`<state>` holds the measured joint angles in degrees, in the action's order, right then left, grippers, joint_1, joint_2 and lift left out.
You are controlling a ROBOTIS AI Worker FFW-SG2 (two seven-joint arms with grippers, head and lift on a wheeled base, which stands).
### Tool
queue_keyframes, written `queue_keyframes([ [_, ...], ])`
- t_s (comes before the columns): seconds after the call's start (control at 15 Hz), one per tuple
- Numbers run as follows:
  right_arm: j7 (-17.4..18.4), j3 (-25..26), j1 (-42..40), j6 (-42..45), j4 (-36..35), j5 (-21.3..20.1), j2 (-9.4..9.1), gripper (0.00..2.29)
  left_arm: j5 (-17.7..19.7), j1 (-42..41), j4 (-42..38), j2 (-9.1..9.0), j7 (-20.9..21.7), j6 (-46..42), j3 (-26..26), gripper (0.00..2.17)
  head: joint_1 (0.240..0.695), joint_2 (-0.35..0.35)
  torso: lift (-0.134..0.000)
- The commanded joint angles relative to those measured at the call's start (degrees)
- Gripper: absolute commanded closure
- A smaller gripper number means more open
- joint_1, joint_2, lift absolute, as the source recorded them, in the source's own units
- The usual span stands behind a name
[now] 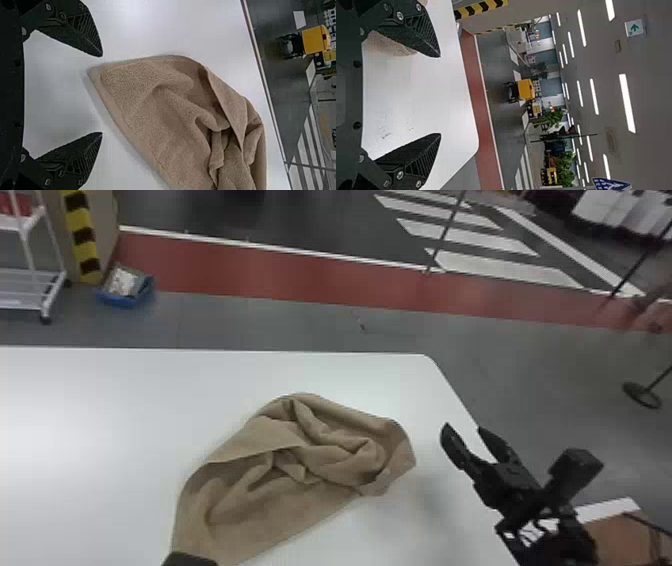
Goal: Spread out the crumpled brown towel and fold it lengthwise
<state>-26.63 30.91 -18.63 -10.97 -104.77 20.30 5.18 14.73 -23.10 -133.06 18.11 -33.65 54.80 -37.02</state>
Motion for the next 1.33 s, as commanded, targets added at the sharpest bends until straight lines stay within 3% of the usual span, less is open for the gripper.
queue_keyframes([
  [0.0,0.0,-0.06,0.0,0.1,0.0,0.0,0.0,0.19,-0.05,0.34,0.26,-0.01,0.08,-0.17,0.1,0.17,0.695,-0.35,-0.124],
  [0.33,0.0,-0.14,0.0,0.28,-0.18,0.0,0.0,0.19,0.04,1.57,1.58,-0.18,0.52,-0.17,0.54,0.31,0.695,-0.35,-0.124],
  [0.47,0.0,-0.14,0.0,0.28,-0.35,0.0,0.0,0.19,0.13,2.01,2.28,-0.36,0.52,-0.17,0.63,0.42,0.695,-0.35,-0.124],
  [0.6,0.0,-0.06,0.0,0.28,-0.44,0.0,0.0,0.19,0.13,2.01,2.19,-0.36,0.43,0.01,0.54,0.68,0.695,-0.35,-0.124],
  [0.73,0.0,-0.14,0.09,0.1,-0.61,0.0,0.0,0.19,0.04,2.01,1.67,-0.18,0.34,0.89,0.54,0.7,0.695,-0.35,-0.124],
  [0.8,0.0,-0.23,0.09,0.1,-0.7,0.0,0.0,0.19,0.04,2.01,1.4,-0.01,0.17,1.06,0.45,0.87,0.695,-0.35,-0.124],
  [0.87,0.0,-0.23,0.09,0.1,-0.7,0.0,0.0,0.19,0.04,2.01,1.05,-0.01,-0.45,0.89,0.45,1.21,0.695,-0.35,-0.124],
  [1.27,0.0,-0.14,-0.09,-0.07,-1.32,0.26,-0.18,0.19,0.04,1.75,0.44,0.25,-0.98,0.01,0.54,1.27,0.695,-0.35,-0.124],
])
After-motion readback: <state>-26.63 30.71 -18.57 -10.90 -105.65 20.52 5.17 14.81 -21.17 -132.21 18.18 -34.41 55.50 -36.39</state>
